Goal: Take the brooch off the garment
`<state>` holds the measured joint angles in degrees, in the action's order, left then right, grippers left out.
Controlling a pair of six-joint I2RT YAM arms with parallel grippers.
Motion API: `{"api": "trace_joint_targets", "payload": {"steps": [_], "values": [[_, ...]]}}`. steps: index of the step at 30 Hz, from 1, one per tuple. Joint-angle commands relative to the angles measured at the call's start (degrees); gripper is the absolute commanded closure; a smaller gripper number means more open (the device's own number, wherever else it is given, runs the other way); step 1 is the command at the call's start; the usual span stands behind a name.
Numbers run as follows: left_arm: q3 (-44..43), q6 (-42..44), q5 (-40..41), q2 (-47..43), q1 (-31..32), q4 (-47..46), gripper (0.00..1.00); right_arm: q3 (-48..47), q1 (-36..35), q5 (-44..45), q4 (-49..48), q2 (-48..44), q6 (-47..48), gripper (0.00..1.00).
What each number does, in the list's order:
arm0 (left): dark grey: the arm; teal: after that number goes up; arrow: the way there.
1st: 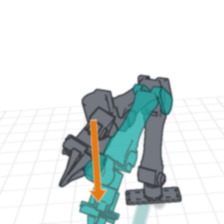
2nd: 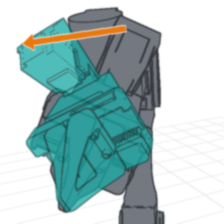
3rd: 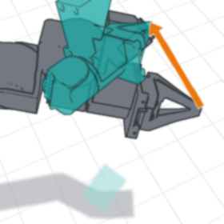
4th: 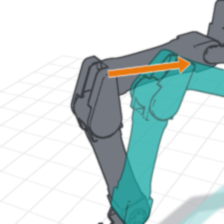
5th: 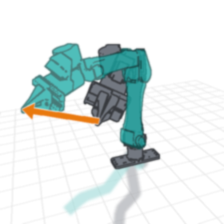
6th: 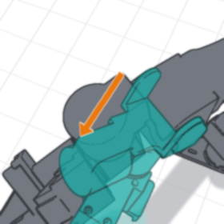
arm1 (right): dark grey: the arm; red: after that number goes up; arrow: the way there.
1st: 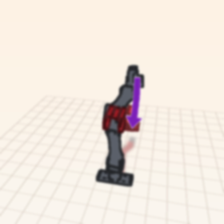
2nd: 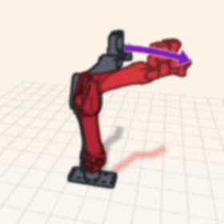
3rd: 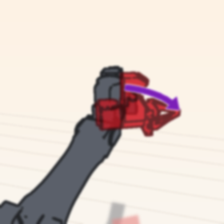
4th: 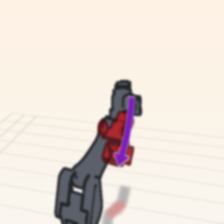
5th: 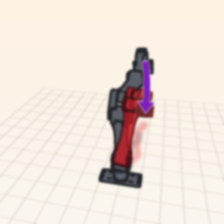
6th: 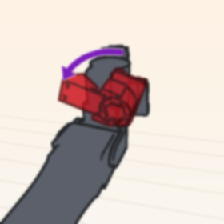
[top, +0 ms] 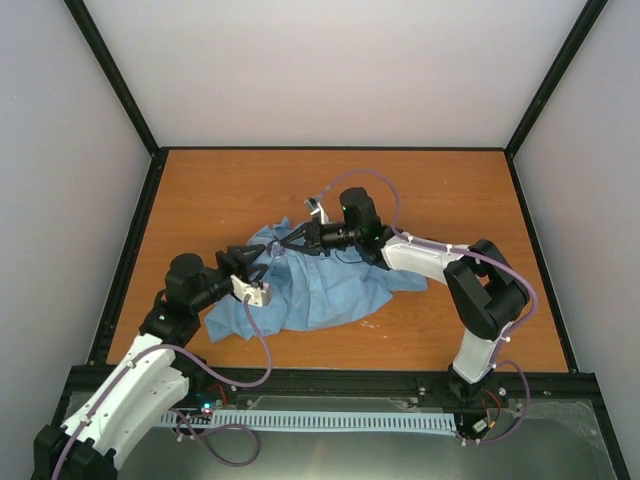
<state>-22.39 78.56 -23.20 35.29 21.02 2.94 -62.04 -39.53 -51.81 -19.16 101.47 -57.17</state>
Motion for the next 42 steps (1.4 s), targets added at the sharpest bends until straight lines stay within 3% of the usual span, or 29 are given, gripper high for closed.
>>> {"api": "trace_joint_targets", "payload": {"steps": [1, 5, 12, 23, 27, 32, 37, 42], "values": [[1.87, 4.05, 0.17, -0.02, 0.42, -7.38, 0.44, 2.15, -0.7, 1.16, -8.89, -2.23, -6.61, 0.97], [3.74, 5.46, 0.27, -0.02, 0.47, -10.72, 0.47, 2.24, -1.26, 2.0, -9.38, -2.44, -7.46, 0.98], [7.25, 7.31, 0.06, -0.98, 0.69, -16.92, 0.61, 2.89, -2.02, 2.49, -12.88, -2.39, -10.24, 0.97], [8.88, 3.69, 0.62, -0.36, 0.78, -27.46, 0.89, 3.0, -2.84, 2.43, -11.47, -3.56, -8.72, 0.97], [2.41, -5.19, 0.15, -0.13, 0.78, -18.23, 0.99, 2.13, -2.46, 2.46, -9.65, -4.84, -6.78, 0.93], [-6.8, -20.34, -1.82, 1.83, 0.78, -4.43, 0.99, 1.83, -0.5, 1.46, -7.59, -6.66, -4.67, 0.74], [-19.91, -40.81, -6.68, 10.76, 0.78, 15.81, 0.99, 4.79, 2.52, 1.15, -7.25, -10.78, 0.18, 0.57], [-28.92, -54.26, -17.59, 16.32, 0.76, 25.4, 0.99, 9.45, 3.84, 2.9, -4.91, -18.66, 14.65, 0.5]]}}
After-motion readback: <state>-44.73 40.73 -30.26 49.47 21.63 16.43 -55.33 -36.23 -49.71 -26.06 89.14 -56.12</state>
